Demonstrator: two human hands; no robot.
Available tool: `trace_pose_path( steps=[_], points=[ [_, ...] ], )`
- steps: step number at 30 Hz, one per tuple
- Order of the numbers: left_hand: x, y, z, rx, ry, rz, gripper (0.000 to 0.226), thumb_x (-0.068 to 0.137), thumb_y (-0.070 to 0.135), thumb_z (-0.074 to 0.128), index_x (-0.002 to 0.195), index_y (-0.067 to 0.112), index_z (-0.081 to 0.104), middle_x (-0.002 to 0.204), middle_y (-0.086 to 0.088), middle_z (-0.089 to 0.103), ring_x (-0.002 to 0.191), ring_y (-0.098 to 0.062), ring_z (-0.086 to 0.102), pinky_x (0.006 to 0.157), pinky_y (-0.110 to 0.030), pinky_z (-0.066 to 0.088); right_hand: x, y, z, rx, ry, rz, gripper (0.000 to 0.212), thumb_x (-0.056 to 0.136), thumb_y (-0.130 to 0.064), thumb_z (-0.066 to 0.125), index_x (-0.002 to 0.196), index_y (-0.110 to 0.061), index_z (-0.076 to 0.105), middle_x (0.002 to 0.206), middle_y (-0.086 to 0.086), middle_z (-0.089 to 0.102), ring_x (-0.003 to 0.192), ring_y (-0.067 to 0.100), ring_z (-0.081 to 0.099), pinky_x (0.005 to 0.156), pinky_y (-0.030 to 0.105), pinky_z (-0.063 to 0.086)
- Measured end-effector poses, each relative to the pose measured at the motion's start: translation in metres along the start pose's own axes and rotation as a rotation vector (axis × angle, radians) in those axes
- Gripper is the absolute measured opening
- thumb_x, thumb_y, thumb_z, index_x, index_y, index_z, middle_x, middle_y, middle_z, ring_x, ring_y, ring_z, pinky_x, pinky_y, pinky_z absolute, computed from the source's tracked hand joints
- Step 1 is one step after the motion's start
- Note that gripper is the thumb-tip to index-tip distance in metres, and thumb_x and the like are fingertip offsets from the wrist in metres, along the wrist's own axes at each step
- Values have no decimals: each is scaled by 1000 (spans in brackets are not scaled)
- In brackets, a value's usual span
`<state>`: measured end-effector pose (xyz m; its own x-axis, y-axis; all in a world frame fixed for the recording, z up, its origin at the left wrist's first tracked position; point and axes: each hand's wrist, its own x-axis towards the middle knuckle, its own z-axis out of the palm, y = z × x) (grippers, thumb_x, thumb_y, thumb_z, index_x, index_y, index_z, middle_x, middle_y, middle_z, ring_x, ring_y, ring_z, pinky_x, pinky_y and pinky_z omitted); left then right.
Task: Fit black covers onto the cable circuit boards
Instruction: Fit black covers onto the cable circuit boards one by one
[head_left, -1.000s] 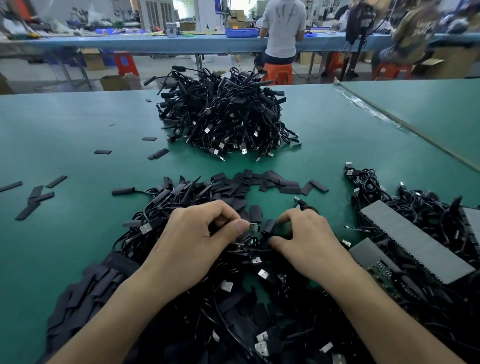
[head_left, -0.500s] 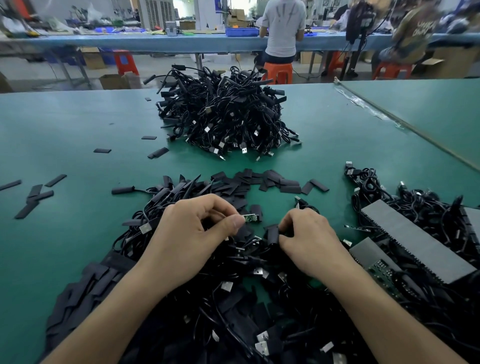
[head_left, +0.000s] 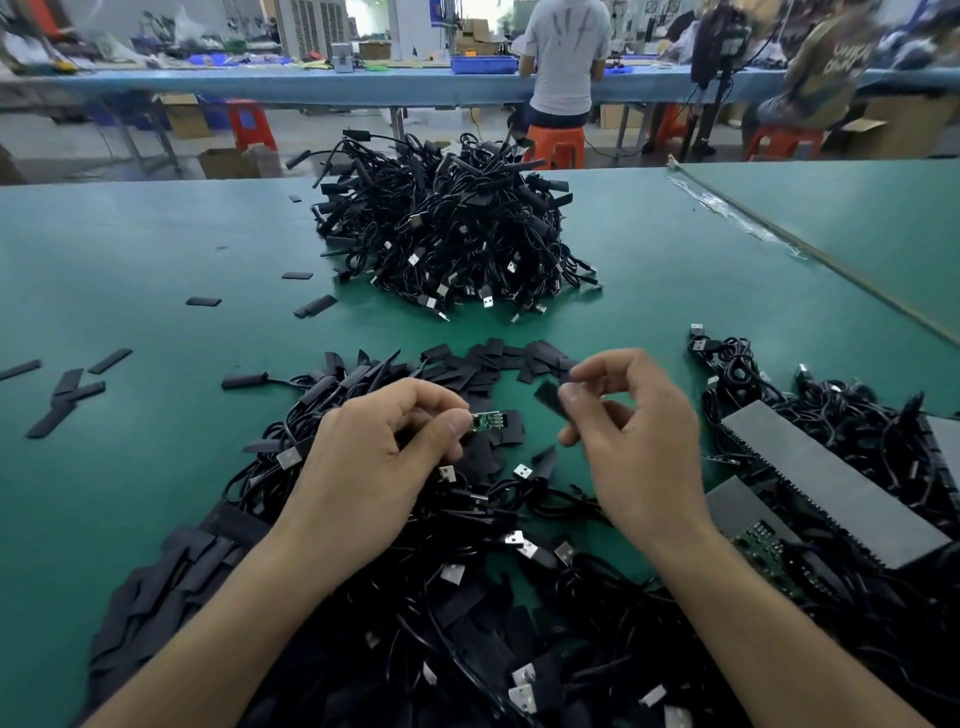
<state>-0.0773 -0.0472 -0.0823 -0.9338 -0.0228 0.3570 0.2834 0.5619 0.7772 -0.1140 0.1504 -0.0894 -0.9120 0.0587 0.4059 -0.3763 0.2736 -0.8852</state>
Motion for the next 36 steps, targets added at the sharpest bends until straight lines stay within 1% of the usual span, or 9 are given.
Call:
trace_pose_path(
  steps=[6,10,16,20,24,27,30,34,36],
  points=[
    [1,1,1,19,34,-26,12,93,38,58,83,38,64,75,20,70,59,-3,61,57,-12,45,-5,4,7,56,-267,45,28,82,-5,78,89,-30,67,87,-11,71,79,10,70,76,27,58],
    [2,1,0,-28,87,-48,17,100,30,54,84,33,59,75,18,72,38,-2,40,41,-11,34,-6,10,7,-141,-203,31,29,81,-9,78,83,-35,67,80,-19,71,76,2,68,67,14,51],
    [1,1,-1,-63,50,-52,14,101,25,55,93,37,56,73,14,73,33,-3,34,38,-12,31,-3,11,7,-24,-184,63,27,78,-12,83,84,-35,72,79,-19,73,73,0,69,68,12,52],
    [2,-2,-1,-71,56,-56,14,101,26,55,94,38,56,73,13,74,34,-3,33,37,-14,31,-4,16,3,-343,-189,37,5,86,-25,75,84,-29,76,69,-17,69,69,-3,64,64,9,46],
    [2,-2,-2,-71,50,-54,15,101,27,54,96,41,56,74,13,73,34,-4,33,37,-16,32,-4,17,5,-690,-296,8,28,95,-39,60,121,-30,66,111,-8,61,105,14,53,94,33,45],
    [0,-1,-2,-71,23,-46,16,100,28,54,96,43,58,74,13,74,34,-4,31,37,-17,30,1,15,11,-729,-380,-21,41,100,-38,52,140,-31,51,135,-7,52,124,20,43,104,37,36],
    [-1,1,-3,-75,5,-51,17,100,29,53,96,45,59,75,13,74,34,-5,31,37,-18,30,7,14,20,-649,-500,81,49,104,-36,43,152,-27,35,145,-3,44,134,21,39,111,38,33],
    [0,1,-2,-26,-16,-28,19,101,28,53,97,45,62,75,16,73,35,-5,33,38,-18,32,22,16,29,-740,-565,213,56,104,-44,39,155,-22,25,144,6,35,127,31,45,101,42,40],
    [-1,0,-2,-4,-25,-24,19,100,29,54,98,45,63,76,18,73,36,-4,34,38,-19,33,28,13,34,-830,-591,255,51,102,-45,46,147,-22,36,140,8,33,113,31,50,88,41,43]
  ],
)
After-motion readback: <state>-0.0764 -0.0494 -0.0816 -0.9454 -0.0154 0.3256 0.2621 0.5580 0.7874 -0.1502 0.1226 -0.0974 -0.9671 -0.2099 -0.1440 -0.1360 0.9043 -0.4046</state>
